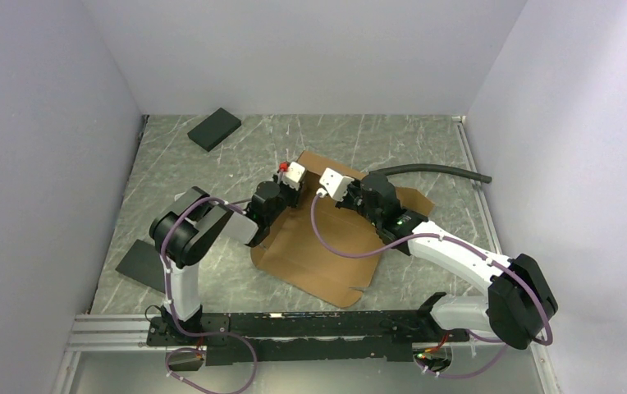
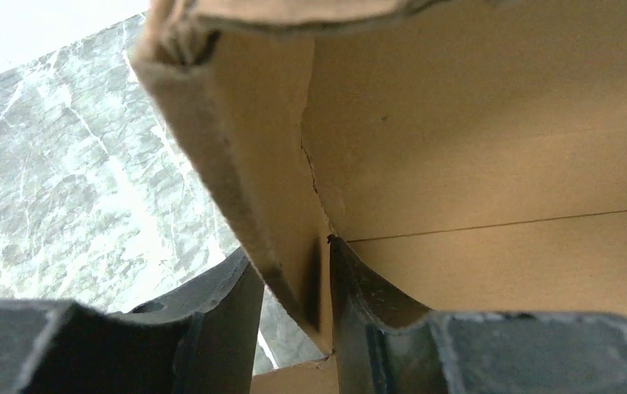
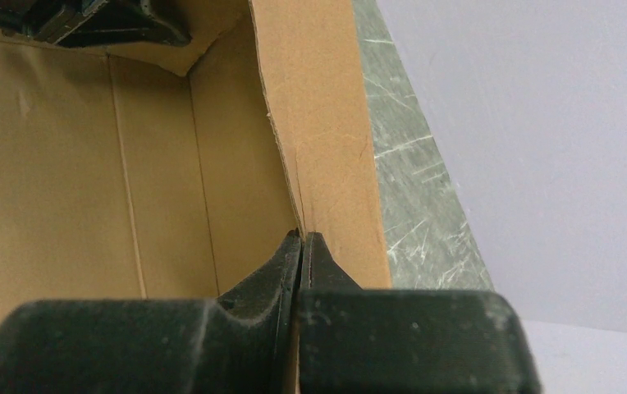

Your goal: Fold the paper box

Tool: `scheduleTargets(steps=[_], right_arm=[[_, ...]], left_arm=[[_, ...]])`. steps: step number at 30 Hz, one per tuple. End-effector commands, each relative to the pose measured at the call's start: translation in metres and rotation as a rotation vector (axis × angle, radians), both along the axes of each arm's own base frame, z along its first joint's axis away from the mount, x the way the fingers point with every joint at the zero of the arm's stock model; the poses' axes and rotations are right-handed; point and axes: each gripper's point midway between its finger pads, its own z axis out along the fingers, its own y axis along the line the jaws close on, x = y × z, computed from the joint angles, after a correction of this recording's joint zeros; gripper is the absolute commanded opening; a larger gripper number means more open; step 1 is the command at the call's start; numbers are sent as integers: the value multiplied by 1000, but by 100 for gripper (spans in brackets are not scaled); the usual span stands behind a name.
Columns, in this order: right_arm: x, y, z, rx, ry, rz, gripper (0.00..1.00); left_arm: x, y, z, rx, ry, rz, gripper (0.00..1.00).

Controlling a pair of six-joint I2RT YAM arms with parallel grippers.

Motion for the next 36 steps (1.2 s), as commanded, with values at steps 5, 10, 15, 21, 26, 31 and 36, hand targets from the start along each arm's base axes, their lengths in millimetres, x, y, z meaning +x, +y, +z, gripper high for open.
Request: scheduleTargets(steps=[5, 10, 15, 21, 26, 31, 36], right_arm=[[-22, 3, -45, -34, 179, 35, 0], [-22, 4, -45, -32, 184, 40, 0], [-23, 5, -40, -23, 182, 44, 10], [-23, 1, -20, 19, 168, 43, 41], [-34, -4, -5, 72, 195, 110, 71], [-58, -5, 4, 109, 249, 248, 87], [-73, -22, 21, 189, 300, 306, 91]], left_arm=[[15, -1, 31, -50, -75, 49, 36], [15, -10, 33, -77, -54, 22, 0], [8, -7, 34, -162, 27, 55, 0], [-13, 6, 34, -206, 167, 114, 0], [-34, 17, 28, -237, 286, 199, 0], [-52, 25, 20, -243, 324, 298, 0], [-65, 38, 9, -247, 357, 385, 0]])
